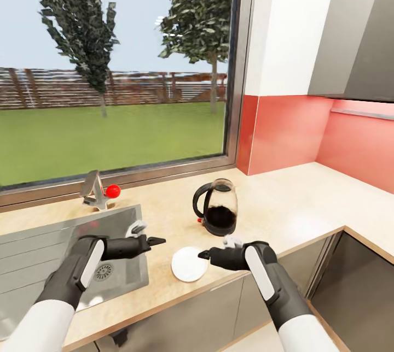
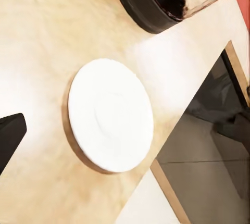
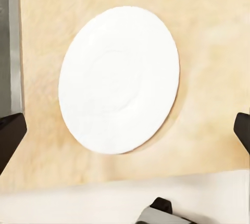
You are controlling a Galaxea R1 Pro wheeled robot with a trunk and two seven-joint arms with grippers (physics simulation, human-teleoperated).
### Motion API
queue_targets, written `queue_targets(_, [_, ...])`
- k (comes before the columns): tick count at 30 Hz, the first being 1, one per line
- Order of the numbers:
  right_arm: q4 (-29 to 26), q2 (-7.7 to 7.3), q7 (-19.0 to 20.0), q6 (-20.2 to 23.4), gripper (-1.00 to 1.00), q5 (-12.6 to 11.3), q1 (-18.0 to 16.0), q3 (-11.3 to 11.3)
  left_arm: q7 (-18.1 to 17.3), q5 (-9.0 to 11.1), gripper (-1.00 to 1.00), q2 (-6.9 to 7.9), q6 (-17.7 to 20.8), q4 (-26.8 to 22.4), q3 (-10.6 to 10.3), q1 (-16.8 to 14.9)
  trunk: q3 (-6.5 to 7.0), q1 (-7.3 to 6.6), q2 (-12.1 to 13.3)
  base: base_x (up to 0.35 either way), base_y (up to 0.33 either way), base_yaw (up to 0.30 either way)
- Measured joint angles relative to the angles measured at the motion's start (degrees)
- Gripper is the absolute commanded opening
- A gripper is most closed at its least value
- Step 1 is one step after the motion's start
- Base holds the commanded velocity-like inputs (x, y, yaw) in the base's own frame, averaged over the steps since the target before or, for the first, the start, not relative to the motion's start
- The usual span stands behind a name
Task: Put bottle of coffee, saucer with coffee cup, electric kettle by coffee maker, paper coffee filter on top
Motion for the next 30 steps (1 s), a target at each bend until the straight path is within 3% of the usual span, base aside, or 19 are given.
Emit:
queue_targets(4, [0.0,0.05,0.7,0.0,1.0,-0.1,0.4,3.3,1.0,0.0,1.0,-1.08,-0.1,0.0,0.2,-0.1,0.0,0.0,0.0,0.0,0.0,0.0])
queue_targets(8, [0.0,0.06,1.8,0.0,1.0,-0.2,0.6,4.9,1.4,0.1,1.0,-1.27,-0.1,0.0,0.3,-0.1,0.0,0.0,0.0,0.0,0.0,0.0])
queue_targets(25, [-0.1,0.15,2.3,0.0,1.0,-0.2,0.8,5.6,1.6,0.0,1.0,-2.21,-2.2,0.0,0.5,-0.1,0.0,0.0,0.0,0.001,0.0,0.0])
queue_targets(30, [-0.1,0.15,2.3,0.0,1.0,-0.2,0.8,5.6,1.6,0.0,1.0,-2.24,-2.4,0.0,0.4,0.1,0.0,-0.03,0.0,0.186,0.0,0.0])
